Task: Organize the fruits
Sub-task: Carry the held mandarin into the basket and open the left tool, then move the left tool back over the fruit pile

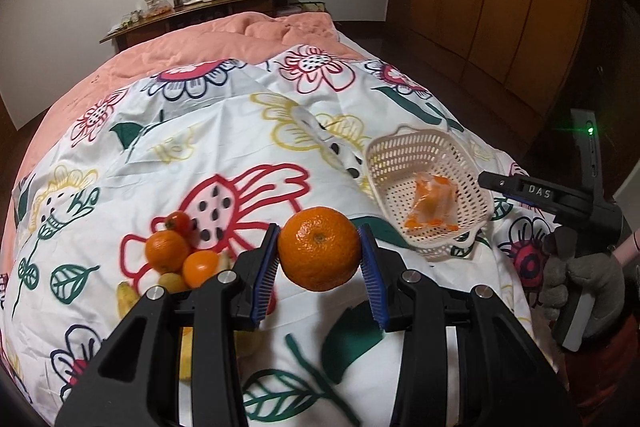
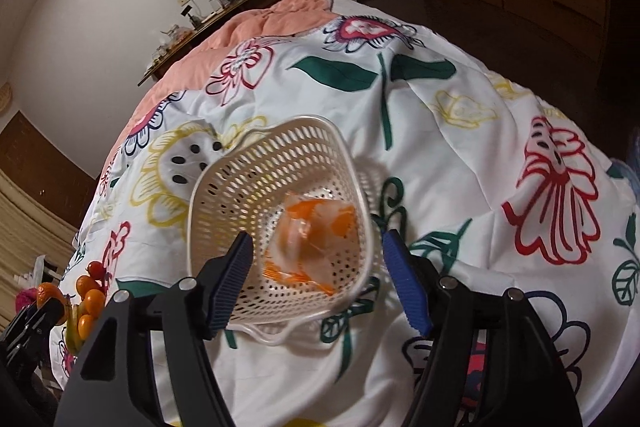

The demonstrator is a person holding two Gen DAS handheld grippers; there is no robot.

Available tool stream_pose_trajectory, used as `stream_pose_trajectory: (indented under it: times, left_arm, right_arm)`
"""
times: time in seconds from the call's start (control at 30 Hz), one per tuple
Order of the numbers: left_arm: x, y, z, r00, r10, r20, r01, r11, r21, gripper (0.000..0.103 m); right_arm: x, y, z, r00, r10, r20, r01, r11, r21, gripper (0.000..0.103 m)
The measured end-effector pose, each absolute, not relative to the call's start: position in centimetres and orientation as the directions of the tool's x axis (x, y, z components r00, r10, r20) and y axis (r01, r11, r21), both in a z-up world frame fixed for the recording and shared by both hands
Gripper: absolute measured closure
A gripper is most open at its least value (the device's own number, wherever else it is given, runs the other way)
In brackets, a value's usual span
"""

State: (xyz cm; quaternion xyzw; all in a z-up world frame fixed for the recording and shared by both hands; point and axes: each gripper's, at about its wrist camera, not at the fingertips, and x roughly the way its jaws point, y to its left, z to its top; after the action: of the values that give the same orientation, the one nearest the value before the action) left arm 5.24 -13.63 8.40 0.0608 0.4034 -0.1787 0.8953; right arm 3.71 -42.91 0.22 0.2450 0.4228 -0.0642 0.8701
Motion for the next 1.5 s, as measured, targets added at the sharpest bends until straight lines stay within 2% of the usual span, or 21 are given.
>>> stream_pose_trajectory:
  times: [0.57, 0.6, 0.67, 0.7, 0.73, 1.0, 1.23, 1.5]
  left_arm:
    - [8.7, -22.7, 6.4, 0.489, -0.349, -0.8, 0.483, 0.871, -0.084, 0.063]
    - [8.7, -23.2, 6.3, 0.486, -0.349, -0.801, 0.487, 0.869, -0.083, 0.061]
    - [8.9, -23.7, 6.2, 0.491, -0.351, -0.797, 0.491, 0.867, -0.08, 0.043]
    - [8.8, -23.8, 6.3, 0.507, -0.349, -0.789, 0.484, 0.872, -0.075, 0.027]
    - [8.8, -23.6, 6.4, 0.516, -0.354, -0.78, 0.481, 0.873, -0.078, 0.023]
    - [9.1, -22.3, 6.3, 0.549, -0.311, -0.776, 0.438, 0.898, -0.05, 0.023]
    - [8.1, -21.6, 6.8, 0.612, -0.263, -0.746, 0.423, 0.906, 0.027, 0.009]
    - [7.6, -19.9, 7.8, 0.646, -0.245, -0.723, 0.389, 0.921, 0.035, 0.005]
  right_arm:
    - [3.0, -44.5, -1.9, 0.626, 0.133, -0.768, 0.341, 0.839, 0.424, 0.035]
    - [2.9, -44.6, -2.0, 0.627, 0.134, -0.768, 0.342, 0.838, 0.426, 0.035]
    - [2.8, -44.8, -2.1, 0.628, 0.136, -0.767, 0.344, 0.835, 0.43, 0.035]
    - [2.8, -44.9, -2.1, 0.628, 0.139, -0.766, 0.344, 0.833, 0.433, 0.035]
    - [2.8, -44.9, -2.1, 0.628, 0.14, -0.766, 0.344, 0.832, 0.434, 0.035]
    - [2.6, -44.7, -2.1, 0.63, 0.148, -0.763, 0.34, 0.83, 0.442, 0.035]
    - [2.6, -44.1, -1.6, 0.636, 0.151, -0.757, 0.327, 0.835, 0.442, 0.035]
    - [2.6, -43.3, -1.1, 0.641, 0.159, -0.751, 0.31, 0.841, 0.443, 0.035]
